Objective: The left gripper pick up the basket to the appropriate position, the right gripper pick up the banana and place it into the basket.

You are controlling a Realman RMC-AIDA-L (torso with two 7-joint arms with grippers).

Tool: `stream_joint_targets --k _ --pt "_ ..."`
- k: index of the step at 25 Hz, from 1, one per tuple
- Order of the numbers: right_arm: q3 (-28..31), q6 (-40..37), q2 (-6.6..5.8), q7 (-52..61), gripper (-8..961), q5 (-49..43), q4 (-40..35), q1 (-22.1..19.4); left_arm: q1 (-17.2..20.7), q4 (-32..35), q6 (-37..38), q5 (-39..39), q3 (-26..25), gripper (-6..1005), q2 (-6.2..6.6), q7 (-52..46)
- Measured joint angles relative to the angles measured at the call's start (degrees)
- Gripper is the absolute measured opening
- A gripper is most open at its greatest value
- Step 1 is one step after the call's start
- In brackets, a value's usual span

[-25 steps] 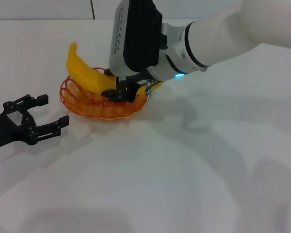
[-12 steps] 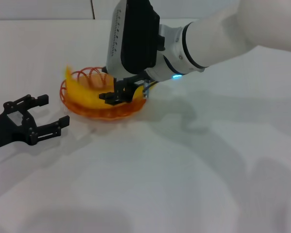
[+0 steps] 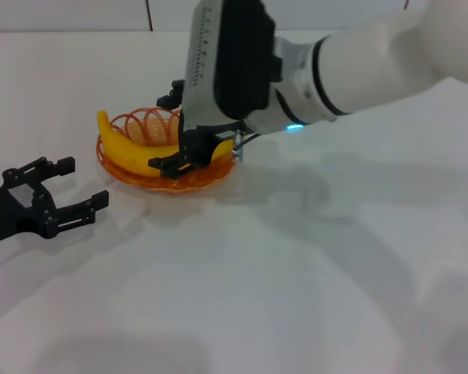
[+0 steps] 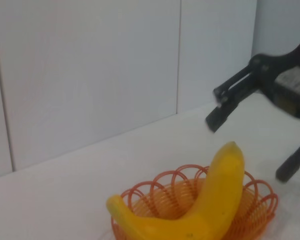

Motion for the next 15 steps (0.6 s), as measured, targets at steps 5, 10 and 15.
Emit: stream_joint_targets --k 5,10,15 --pt "4.92 -6.22 0.02 -3.38 886 0.91 -6.27 -5.64 0.31 0.0 -0.01 0.0 0.0 865 0.0 0.04" --pt "10.35 -12.13 -0.09 -10.69 884 8.91 -5.04 -7.88 0.36 0.0 -0.01 -0.01 0.0 865 0.0 0.07" --pt "17.54 -19.19 -0.08 -16.72 884 14.44 -0.03 -8.45 0.42 -0.02 -0.01 -0.01 0.0 865 0.0 0.42"
